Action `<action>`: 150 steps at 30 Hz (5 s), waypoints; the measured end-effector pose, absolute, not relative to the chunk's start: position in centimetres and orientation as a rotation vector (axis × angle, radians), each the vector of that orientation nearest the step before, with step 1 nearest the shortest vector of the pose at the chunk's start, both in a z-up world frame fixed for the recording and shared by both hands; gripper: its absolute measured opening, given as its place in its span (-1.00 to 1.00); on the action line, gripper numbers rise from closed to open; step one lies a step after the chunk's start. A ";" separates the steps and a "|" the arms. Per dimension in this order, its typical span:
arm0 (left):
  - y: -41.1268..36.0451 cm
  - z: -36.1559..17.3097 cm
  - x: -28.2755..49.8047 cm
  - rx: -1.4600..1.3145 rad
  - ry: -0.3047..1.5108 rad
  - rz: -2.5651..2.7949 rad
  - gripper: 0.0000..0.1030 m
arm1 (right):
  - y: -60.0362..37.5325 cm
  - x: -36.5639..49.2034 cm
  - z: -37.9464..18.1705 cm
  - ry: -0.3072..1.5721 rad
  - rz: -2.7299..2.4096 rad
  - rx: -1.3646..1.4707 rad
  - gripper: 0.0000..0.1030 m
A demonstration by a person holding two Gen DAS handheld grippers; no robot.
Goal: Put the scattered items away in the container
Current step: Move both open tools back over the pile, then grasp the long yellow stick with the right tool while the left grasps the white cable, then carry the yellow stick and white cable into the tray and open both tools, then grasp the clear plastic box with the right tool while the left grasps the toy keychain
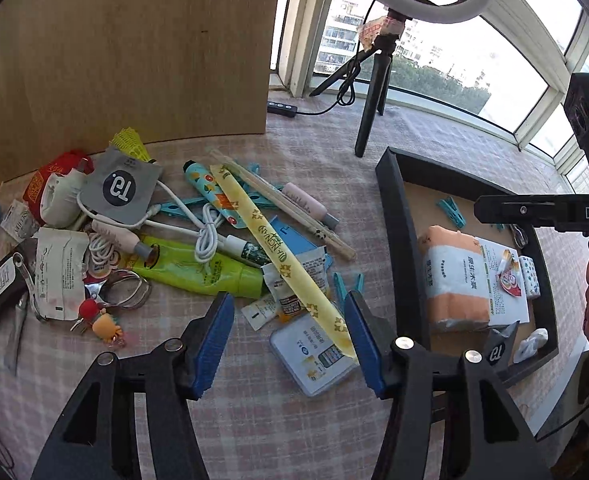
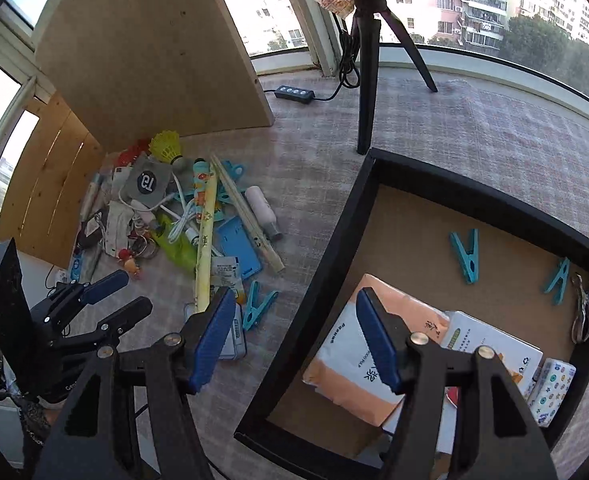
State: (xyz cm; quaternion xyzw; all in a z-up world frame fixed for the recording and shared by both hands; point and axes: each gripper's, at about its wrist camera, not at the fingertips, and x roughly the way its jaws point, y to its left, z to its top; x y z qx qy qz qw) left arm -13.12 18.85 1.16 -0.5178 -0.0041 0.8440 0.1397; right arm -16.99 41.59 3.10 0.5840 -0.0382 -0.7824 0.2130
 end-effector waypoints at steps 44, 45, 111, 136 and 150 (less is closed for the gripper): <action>17.6 -6.4 -22.8 -1.666 0.078 2.287 -0.64 | 27.8 -25.6 -7.2 -0.126 -1.835 1.845 -0.77; 17.6 -6.4 -22.7 -1.670 0.082 2.290 -0.68 | 27.9 -25.6 -7.0 -0.126 -1.840 1.839 -0.77; 39.0 8.0 -6.6 -1.186 0.175 2.207 0.11 | 62.6 -10.2 5.9 -0.423 -2.500 1.642 -0.01; 5.6 -3.8 -9.1 -1.676 -0.314 2.612 0.08 | 34.4 -8.1 -0.5 -0.048 -2.124 1.635 0.07; 3.6 -8.2 -12.6 -1.768 -0.525 2.567 0.10 | 29.2 -9.6 -6.4 0.185 -2.102 1.827 0.29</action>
